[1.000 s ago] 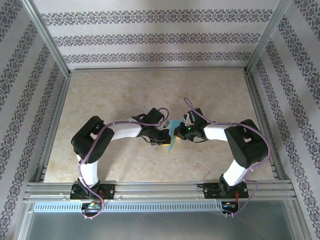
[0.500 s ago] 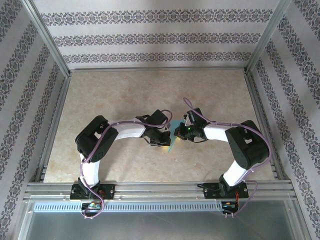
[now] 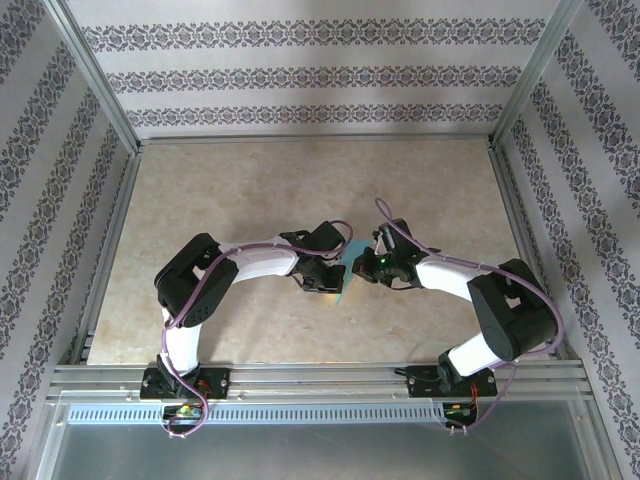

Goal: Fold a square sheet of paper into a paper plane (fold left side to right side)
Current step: Fold the wing for the fifth time at the center of the table.

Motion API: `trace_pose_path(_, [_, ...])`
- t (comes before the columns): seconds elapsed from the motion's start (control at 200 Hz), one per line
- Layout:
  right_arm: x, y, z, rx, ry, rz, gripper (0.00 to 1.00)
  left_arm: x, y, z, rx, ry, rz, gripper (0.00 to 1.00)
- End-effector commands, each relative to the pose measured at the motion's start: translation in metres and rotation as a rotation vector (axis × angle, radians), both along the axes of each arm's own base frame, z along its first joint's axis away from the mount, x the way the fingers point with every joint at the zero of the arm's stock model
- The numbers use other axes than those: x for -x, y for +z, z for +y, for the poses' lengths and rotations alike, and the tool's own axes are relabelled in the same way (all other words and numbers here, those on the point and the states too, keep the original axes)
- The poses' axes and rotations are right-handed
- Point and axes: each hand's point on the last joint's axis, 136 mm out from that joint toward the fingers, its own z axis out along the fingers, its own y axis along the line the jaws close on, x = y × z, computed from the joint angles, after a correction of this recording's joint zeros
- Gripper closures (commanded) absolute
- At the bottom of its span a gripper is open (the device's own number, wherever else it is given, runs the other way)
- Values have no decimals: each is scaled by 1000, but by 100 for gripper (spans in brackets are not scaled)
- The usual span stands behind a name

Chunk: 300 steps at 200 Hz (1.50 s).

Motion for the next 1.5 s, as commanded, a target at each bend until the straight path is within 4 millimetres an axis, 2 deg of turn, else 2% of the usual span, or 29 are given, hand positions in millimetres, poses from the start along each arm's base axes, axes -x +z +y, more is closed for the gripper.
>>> trace_pose_path(0.0, [1, -4, 10, -25, -2, 6, 100, 20, -38, 37, -205, -6, 64, 100])
trace_pose_path(0.215, [3, -10, 20, -26, 17, 23, 100, 19, -39, 39, -214, -5, 62, 100])
trace_pose_path(0.435, [10, -29, 8, 43, 16, 54, 100, 21, -41, 42, -227, -8, 65, 100])
trace_pose_path(0.989, [-24, -26, -23, 94, -12, -19, 100, 23, -45, 43, -236, -11, 75, 100])
trace_pose_path(1.129, [-36, -13, -28, 78, -22, -45, 100, 23, -44, 43, -233, -12, 73, 100])
trace_pose_path(1.319, [-49, 20, -15, 31, -1, -114, 100, 21, -39, 41, -222, -9, 62, 100])
trace_pose_path(1.379, [-50, 20, -11, 24, 7, -116, 100, 19, -37, 40, -217, -10, 55, 100])
trace_pose_path(1.494, [-53, 9, -5, 25, 16, -93, 100, 19, -35, 40, -212, -11, 52, 100])
